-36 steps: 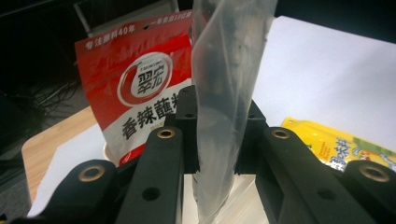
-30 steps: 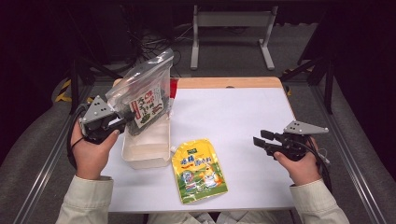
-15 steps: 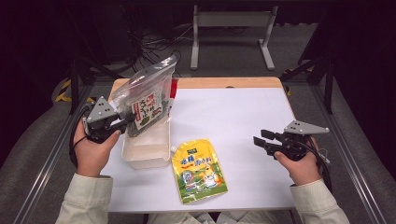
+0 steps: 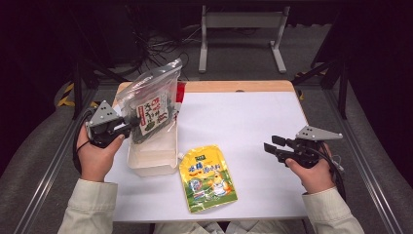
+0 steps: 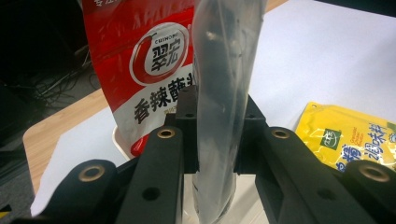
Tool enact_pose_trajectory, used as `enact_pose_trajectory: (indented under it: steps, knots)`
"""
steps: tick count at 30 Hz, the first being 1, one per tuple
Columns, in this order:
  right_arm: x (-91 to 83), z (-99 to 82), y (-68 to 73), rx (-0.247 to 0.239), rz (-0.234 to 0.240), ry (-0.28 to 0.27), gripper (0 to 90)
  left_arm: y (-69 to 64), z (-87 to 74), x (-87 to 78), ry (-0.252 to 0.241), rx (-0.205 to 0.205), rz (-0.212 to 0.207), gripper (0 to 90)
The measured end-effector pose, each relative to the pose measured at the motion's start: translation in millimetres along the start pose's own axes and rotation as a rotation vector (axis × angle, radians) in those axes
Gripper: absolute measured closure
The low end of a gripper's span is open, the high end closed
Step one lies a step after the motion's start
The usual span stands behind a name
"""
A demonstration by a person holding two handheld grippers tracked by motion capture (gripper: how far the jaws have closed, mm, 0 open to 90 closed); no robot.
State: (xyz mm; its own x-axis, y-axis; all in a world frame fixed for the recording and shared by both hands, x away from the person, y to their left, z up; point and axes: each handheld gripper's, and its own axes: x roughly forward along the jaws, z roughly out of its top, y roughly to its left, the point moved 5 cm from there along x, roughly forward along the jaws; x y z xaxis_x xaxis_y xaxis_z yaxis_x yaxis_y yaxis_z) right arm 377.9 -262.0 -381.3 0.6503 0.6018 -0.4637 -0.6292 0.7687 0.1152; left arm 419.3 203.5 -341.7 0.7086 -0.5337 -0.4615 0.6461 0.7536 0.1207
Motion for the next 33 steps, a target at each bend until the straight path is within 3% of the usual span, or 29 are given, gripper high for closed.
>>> enact_pose_trajectory:
  steps: [6,11,16,23,28,33]
  knots:
    - [1.2,-0.8,0.1,-0.001,0.003,0.003,53.6,2.7,0.1,1.5,-0.045,-0.01,0.004,77.1]
    - [1.8,-1.3,-0.1,0.004,0.005,0.003,53.6,4.1,0.2,6.9,-0.088,0.004,0.009,77.2]
    - [2.7,-1.7,0.6,0.002,0.01,0.006,53.3,6.0,-4.9,9.8,-0.067,-0.019,-0.023,77.2]
    - [3.0,-2.3,0.1,0.004,0.011,0.008,53.3,5.9,-4.3,2.3,-0.035,-0.019,-0.02,77.2]
    - [3.1,-2.1,0.5,0.005,0.011,0.006,53.2,5.5,-10.7,8.5,0.052,-0.005,-0.008,77.2]
    - [2.3,-1.9,0.4,0.006,0.013,0.004,53.2,8.0,-20.7,22.0,0.032,-0.023,-0.025,77.2]
